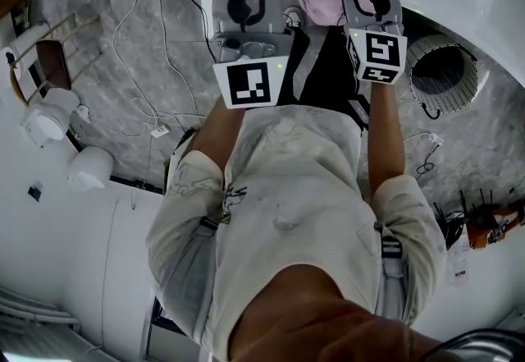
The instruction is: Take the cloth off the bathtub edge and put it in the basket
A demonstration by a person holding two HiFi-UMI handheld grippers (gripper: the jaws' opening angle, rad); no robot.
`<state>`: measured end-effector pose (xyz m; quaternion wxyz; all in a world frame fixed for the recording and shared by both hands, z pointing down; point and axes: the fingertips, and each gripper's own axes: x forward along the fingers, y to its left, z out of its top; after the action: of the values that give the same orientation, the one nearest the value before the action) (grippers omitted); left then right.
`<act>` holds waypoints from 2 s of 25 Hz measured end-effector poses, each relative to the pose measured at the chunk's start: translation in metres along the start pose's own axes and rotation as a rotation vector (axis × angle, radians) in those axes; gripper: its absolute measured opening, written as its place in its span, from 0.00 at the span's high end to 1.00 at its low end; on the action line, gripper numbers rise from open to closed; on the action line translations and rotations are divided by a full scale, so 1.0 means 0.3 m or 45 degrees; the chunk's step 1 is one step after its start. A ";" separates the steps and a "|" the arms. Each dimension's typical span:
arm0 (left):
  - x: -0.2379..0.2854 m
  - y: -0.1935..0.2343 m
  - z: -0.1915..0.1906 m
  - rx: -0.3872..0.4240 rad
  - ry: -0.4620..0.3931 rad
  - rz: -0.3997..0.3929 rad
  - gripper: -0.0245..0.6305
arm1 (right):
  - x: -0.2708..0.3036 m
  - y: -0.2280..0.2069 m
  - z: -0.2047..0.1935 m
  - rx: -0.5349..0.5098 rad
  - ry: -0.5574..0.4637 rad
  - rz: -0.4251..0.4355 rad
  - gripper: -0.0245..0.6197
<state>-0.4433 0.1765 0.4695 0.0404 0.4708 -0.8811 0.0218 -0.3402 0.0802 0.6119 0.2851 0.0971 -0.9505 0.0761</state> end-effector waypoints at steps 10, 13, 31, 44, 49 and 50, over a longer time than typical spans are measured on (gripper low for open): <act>0.006 -0.043 -0.169 -0.021 0.117 -0.072 0.96 | 0.198 0.040 -0.361 -0.159 0.393 0.217 0.22; 0.007 -0.049 -0.204 -0.040 0.139 -0.068 0.96 | 0.247 0.051 -0.481 -0.388 0.522 0.251 0.08; 0.017 -0.075 -0.228 -0.115 0.189 -0.100 0.96 | 0.298 0.046 -0.630 -0.896 0.632 0.145 0.43; -0.031 -0.132 -0.064 -0.102 0.102 -0.161 0.96 | 0.149 0.072 -0.534 -0.425 0.572 0.051 0.81; -0.081 -0.155 0.007 -0.094 0.066 -0.188 0.96 | 0.047 0.077 -0.426 -0.231 0.467 0.003 0.81; -0.086 -0.158 0.024 -0.091 0.055 -0.196 0.96 | 0.025 0.079 -0.400 -0.200 0.441 -0.012 0.81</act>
<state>-0.3899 0.1710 0.4600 0.0776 0.5348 -0.8414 -0.0028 -0.2884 0.1260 0.7130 0.4515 0.0645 -0.8898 0.0160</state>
